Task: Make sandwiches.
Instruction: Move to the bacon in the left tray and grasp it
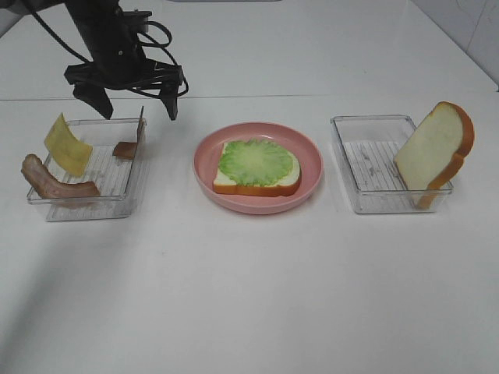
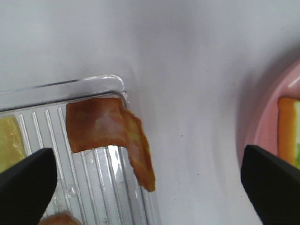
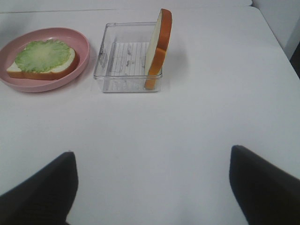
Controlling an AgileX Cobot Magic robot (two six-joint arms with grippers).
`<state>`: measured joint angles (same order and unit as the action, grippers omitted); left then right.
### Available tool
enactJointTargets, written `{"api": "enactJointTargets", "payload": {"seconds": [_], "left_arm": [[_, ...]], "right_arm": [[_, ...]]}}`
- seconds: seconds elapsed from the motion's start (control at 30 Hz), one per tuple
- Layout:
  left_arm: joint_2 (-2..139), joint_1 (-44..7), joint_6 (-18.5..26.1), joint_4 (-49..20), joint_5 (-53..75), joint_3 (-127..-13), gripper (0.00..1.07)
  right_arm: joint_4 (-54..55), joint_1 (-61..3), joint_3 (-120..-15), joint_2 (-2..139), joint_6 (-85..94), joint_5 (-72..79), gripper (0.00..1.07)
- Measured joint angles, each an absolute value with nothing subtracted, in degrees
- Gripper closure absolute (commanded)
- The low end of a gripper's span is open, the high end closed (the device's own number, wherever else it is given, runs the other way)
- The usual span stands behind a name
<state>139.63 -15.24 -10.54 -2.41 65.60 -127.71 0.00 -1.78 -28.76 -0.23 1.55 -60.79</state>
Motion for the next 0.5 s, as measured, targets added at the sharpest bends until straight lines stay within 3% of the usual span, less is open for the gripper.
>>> {"api": "enactJointTargets", "payload": {"seconds": [0.3, 0.4, 0.47, 0.5], "left_arm": [[141.12, -13.98, -10.54, -2.18, 65.60, -127.71, 0.07], [141.52, -13.98, -10.54, -2.18, 65.60, -127.71, 0.11], [141.58, -13.98, -10.49, -2.18, 65.60, -127.71, 0.23], [141.58, -13.98, -10.49, -2.18, 65.60, -127.71, 0.23]], "right_arm": [[0.00, -1.78, -28.76, -0.23, 1.55, -60.79, 0.23], [0.00, -1.78, -28.76, -0.23, 1.55, -60.79, 0.23], [0.00, -1.78, -28.76, -0.23, 1.55, -60.79, 0.23], [0.00, -1.78, -28.76, -0.23, 1.55, -60.79, 0.23]]}}
